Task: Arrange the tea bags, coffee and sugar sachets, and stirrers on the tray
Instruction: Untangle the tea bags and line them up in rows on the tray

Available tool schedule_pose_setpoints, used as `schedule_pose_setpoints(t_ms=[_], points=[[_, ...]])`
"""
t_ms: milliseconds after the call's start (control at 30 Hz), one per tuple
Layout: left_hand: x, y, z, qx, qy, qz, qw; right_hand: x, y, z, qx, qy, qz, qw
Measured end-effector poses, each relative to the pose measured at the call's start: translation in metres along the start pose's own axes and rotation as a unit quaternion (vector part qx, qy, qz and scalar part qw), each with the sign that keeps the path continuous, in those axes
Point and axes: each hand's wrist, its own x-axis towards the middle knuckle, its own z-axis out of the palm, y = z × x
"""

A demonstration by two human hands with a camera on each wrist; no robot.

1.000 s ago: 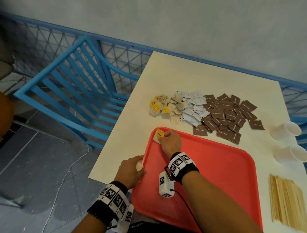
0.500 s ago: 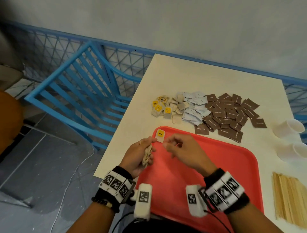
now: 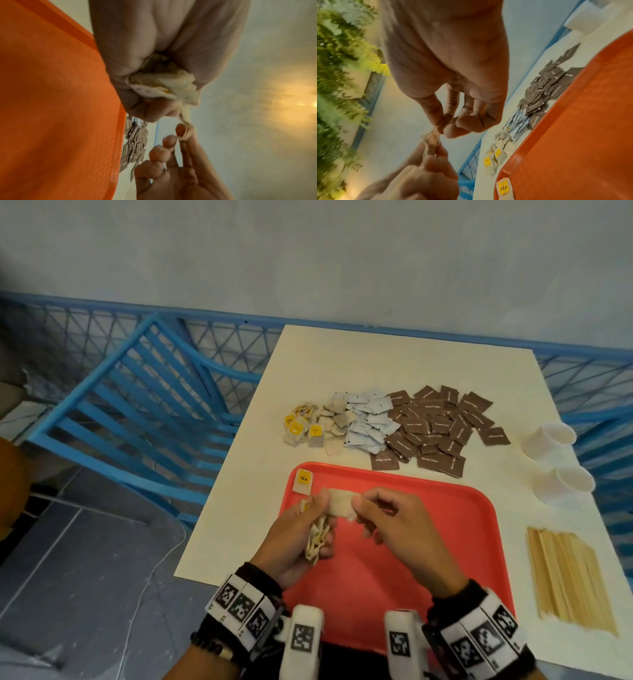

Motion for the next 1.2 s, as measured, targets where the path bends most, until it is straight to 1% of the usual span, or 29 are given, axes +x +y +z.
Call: schedule_pose_setpoints(t_ms=[100, 200, 267, 367, 433, 467, 500, 533, 567, 600, 633, 667, 700, 733, 833, 900, 967, 1033, 1067, 1100, 1167, 1200], points=[[-0.002, 0.004, 0.000, 0.052, -0.025, 0.012, 0.998, -0.002, -0.003, -0.011, 0.017, 0.002, 0.009, 1.000], [-0.004, 0.007, -0.003, 0.116, -0.018, 0.028, 0.993, -0.007, -0.009, -0.016, -0.041, 0.020, -0.019, 0.999], [-0.006, 0.008, -0.005, 0.124, -0.014, 0.036, 0.991, -0.010, -0.013, -0.016, -0.067, 0.023, -0.030, 0.997], [-0.011, 0.009, -0.003, 0.103, -0.019, 0.044, 0.993, -0.013, -0.015, -0.010, -0.016, -0.004, -0.003, 1.000], [-0.012, 0.008, -0.002, 0.117, 0.012, 0.059, 0.991, -0.014, -0.014, -0.005, -0.007, -0.003, 0.018, 1.000], [-0.013, 0.005, -0.003, 0.152, 0.046, 0.083, 0.984, -0.015, -0.013, -0.003, -0.005, 0.006, 0.028, 1.000], [-0.014, 0.002, -0.004, 0.211, 0.095, 0.125, 0.965, -0.015, -0.012, -0.002, 0.001, 0.017, 0.038, 0.999], [-0.017, -0.001, -0.006, 0.282, 0.145, 0.183, 0.931, -0.016, -0.012, -0.001, 0.011, 0.026, 0.049, 0.998], [-0.021, -0.002, -0.007, 0.337, 0.168, 0.239, 0.895, -0.017, -0.012, 0.001, 0.019, 0.030, 0.056, 0.998], [-0.026, -0.003, -0.006, 0.383, 0.157, 0.287, 0.864, -0.017, -0.012, 0.003, 0.020, 0.030, 0.062, 0.997], [-0.031, -0.005, -0.004, 0.415, 0.125, 0.320, 0.842, -0.018, -0.012, 0.005, 0.016, 0.029, 0.065, 0.997], [-0.033, -0.007, -0.002, 0.437, 0.091, 0.335, 0.829, -0.018, -0.012, 0.007, 0.015, 0.026, 0.066, 0.997], [-0.033, -0.009, -0.001, 0.447, 0.067, 0.339, 0.825, -0.018, -0.013, 0.008, 0.020, 0.018, 0.065, 0.998], [-0.034, -0.010, 0.001, 0.445, 0.059, 0.337, 0.827, -0.018, -0.013, 0.009, 0.033, 0.006, 0.063, 0.997], [-0.037, -0.002, 0.002, 0.404, 0.066, 0.333, 0.849, -0.018, -0.020, 0.012, 0.064, -0.031, 0.059, 0.996], [-0.040, 0.007, 0.001, 0.371, 0.041, 0.320, 0.871, -0.019, -0.023, 0.012, 0.082, -0.038, 0.060, 0.994], [-0.043, 0.016, 0.000, 0.319, 0.042, 0.275, 0.906, -0.019, -0.026, 0.010, 0.099, -0.011, 0.049, 0.994], [-0.043, 0.021, -0.004, 0.262, 0.052, 0.218, 0.939, -0.016, -0.026, 0.008, 0.073, 0.024, 0.002, 0.997], [-0.043, 0.024, -0.005, 0.237, 0.049, 0.194, 0.950, -0.015, -0.026, 0.009, 0.042, 0.019, -0.023, 0.999], [-0.042, 0.026, -0.007, 0.221, 0.042, 0.175, 0.959, -0.014, -0.026, 0.012, 0.014, -0.006, -0.041, 0.999], [-0.039, 0.030, -0.009, 0.196, 0.024, 0.149, 0.969, -0.014, -0.024, 0.020, -0.004, -0.053, -0.050, 0.997], [-0.037, 0.031, -0.010, 0.182, 0.022, 0.143, 0.972, -0.013, -0.022, 0.023, 0.001, -0.055, -0.045, 0.997]])
